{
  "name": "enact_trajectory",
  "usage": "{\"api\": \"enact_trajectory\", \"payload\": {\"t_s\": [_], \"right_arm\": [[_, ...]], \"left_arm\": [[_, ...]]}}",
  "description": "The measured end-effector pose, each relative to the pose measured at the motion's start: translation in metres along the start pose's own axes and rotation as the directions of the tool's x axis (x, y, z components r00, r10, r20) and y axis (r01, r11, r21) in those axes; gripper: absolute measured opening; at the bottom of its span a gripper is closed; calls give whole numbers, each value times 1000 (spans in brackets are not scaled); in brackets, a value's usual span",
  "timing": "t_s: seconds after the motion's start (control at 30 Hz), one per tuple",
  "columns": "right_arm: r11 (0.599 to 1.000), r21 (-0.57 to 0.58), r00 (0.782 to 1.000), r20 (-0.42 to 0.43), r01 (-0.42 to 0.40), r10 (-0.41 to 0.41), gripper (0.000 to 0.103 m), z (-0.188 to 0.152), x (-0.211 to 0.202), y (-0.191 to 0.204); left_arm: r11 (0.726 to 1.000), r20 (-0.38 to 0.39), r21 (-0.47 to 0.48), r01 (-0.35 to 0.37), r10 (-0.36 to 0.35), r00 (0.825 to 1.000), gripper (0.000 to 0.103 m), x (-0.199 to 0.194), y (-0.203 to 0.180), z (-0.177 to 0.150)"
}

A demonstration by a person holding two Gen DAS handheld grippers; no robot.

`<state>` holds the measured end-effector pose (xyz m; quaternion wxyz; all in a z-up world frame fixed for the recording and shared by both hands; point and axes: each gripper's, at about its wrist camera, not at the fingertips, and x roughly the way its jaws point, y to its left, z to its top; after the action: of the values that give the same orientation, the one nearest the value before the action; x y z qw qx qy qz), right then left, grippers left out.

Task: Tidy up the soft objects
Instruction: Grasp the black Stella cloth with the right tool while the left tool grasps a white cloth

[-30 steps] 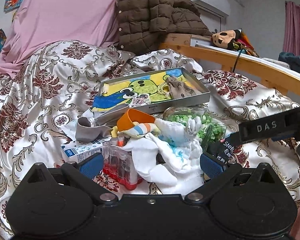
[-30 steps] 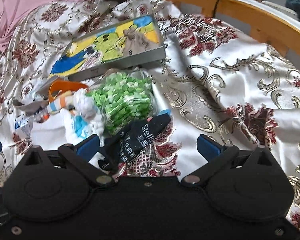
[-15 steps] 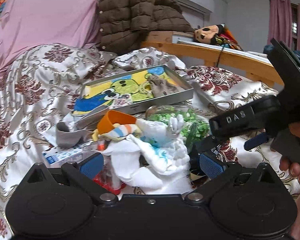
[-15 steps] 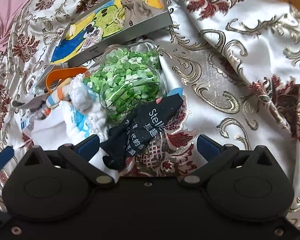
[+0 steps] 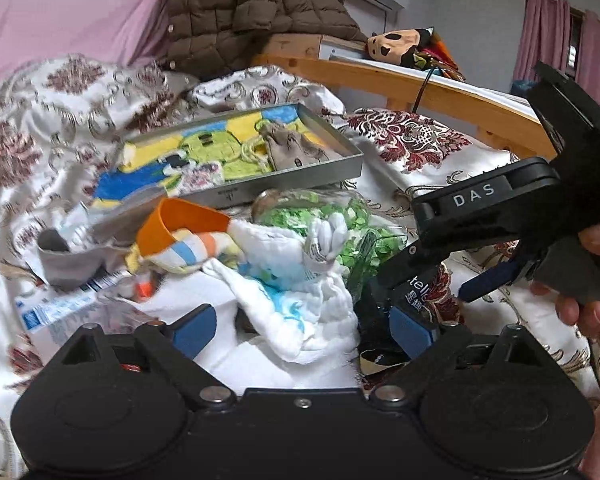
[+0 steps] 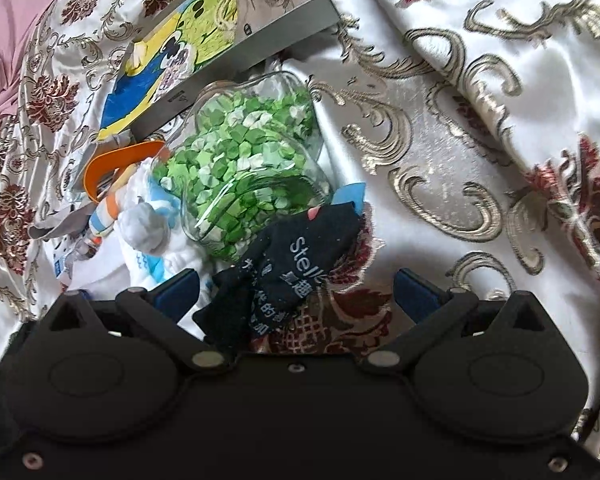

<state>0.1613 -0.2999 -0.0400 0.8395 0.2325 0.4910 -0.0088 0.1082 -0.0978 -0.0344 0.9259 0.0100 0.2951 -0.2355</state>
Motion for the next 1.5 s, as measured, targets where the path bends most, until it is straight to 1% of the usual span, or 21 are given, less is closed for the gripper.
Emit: {"api": "enact_trajectory", "payload": {"t_s": [0.13, 0.3, 0.43, 0.5, 0.7, 0.83, 0.93, 0.97, 1.03, 1.1, 1.17, 1.23, 1.43, 1.5], "right_arm": [[1000, -6, 1000, -12, -22, 22, 102, 3, 7, 6], [1000, -14, 1000, -19, -24, 24, 102, 8, 14, 9], [999, -10, 999, -13, -37, 37, 97, 14, 14, 7], [999, -13, 999, -4, -42, 42, 95, 16, 13, 8], [999, -49, 1000, 10, -23, 24, 78, 16, 12, 14], [1000, -23, 999, 32, -16, 17, 69, 14, 10, 13], [1000, -21, 999, 39, -22, 23, 56, 13, 8, 10], [999, -20, 999, 38, -28, 29, 54, 12, 7, 10], [999, -19, 998, 40, -41, 42, 45, 11, 7, 10], [999, -24, 998, 35, -48, 49, 38, 9, 5, 9], [998, -22, 998, 24, -53, 54, 36, 9, 6, 9], [998, -20, 998, 11, -54, 54, 31, 8, 8, 9], [999, -21, 1000, -7, -24, 24, 24, 7, 16, 8], [1000, -20, 1000, -9, -6, 6, 21, 6, 19, 8]], "left_arm": [[998, -20, -66, 21, -23, 1000, 89, 13, 7, -1], [991, -34, -135, 23, -28, 999, 82, 24, 16, -1], [983, -33, -178, 31, -38, 999, 77, 27, 22, -1], [979, -34, -202, 33, -41, 999, 72, 30, 25, -1], [966, -55, -256, 30, -46, 997, 59, 37, 30, -2], [959, -61, -282, 21, -40, 997, 52, 39, 34, -4], [954, -61, -299, 19, -39, 997, 49, 39, 37, -6], [953, -61, -301, 17, -38, 997, 47, 39, 37, -6], [952, -62, -307, 15, -35, 997, 44, 39, 38, -6], [947, -62, -322, 18, -40, 997, 38, 39, 40, -7], [943, -63, -331, 21, -44, 997, 36, 39, 41, -7], [944, -62, -328, 20, -42, 997, 34, 39, 40, -7], [948, -67, -317, 18, -41, 997, 27, 42, 38, -7], [946, -66, -325, 16, -40, 997, 20, 41, 39, -7]]}}
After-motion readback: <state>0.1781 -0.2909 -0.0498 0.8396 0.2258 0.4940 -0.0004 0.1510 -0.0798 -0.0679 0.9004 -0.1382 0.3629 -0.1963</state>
